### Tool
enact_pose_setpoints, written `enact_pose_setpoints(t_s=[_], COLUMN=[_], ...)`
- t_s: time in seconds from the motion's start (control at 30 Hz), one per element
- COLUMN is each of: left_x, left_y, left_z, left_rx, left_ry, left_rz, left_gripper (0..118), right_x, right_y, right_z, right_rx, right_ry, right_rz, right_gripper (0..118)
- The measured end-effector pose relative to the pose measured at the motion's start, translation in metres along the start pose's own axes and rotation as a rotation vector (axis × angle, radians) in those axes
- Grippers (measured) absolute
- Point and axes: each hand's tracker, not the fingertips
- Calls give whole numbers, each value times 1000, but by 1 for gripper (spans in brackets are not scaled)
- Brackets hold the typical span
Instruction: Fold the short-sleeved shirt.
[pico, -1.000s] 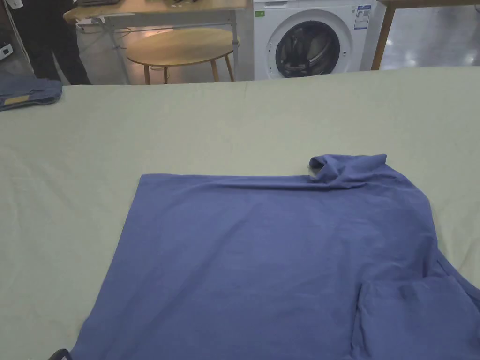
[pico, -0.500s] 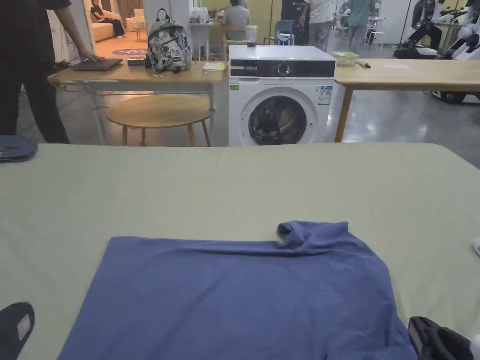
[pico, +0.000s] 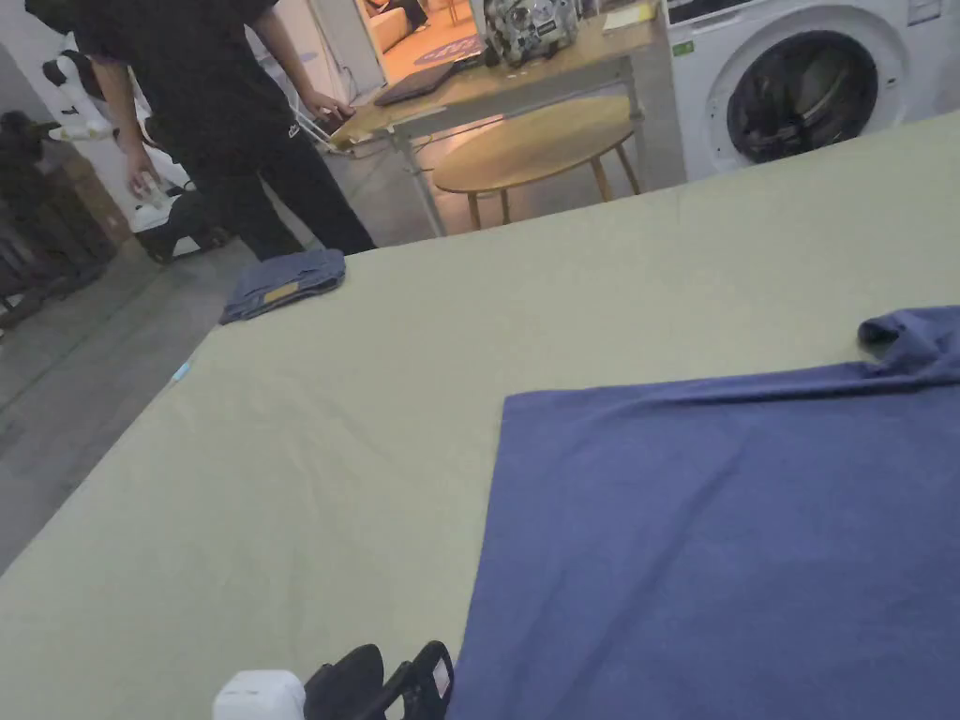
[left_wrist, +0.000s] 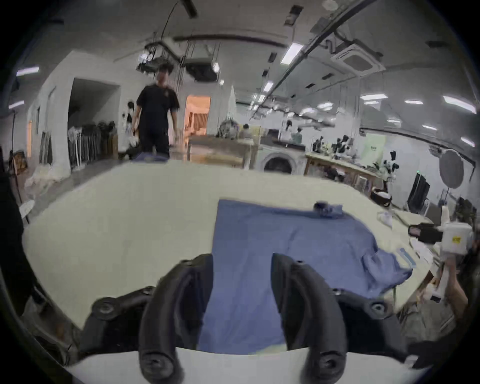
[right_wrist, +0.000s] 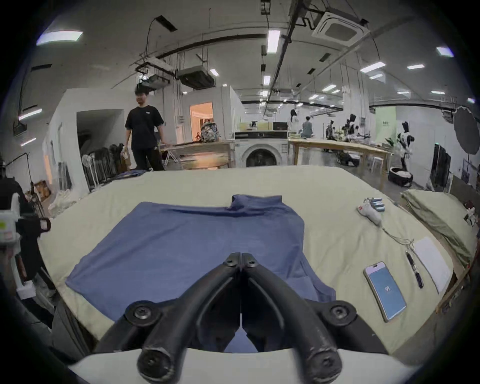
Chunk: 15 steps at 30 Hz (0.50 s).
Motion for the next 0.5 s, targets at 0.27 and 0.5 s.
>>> enact_pose_setpoints(t_s=[0.27,0.5], left_x=[-14,13], left_y=[-82,-79], left_z=[-43,-50], left_rx=[-276,-316], left_ry=[31,79], left_rz=[-29,-180], left_gripper=[54,2], right_x=[9,21], right_y=[-23,-31], right_z=[6,21], right_rx=[-101,-115], right_ry=[-23,-84], right_rz=[-31,-48], right_gripper=[0,0])
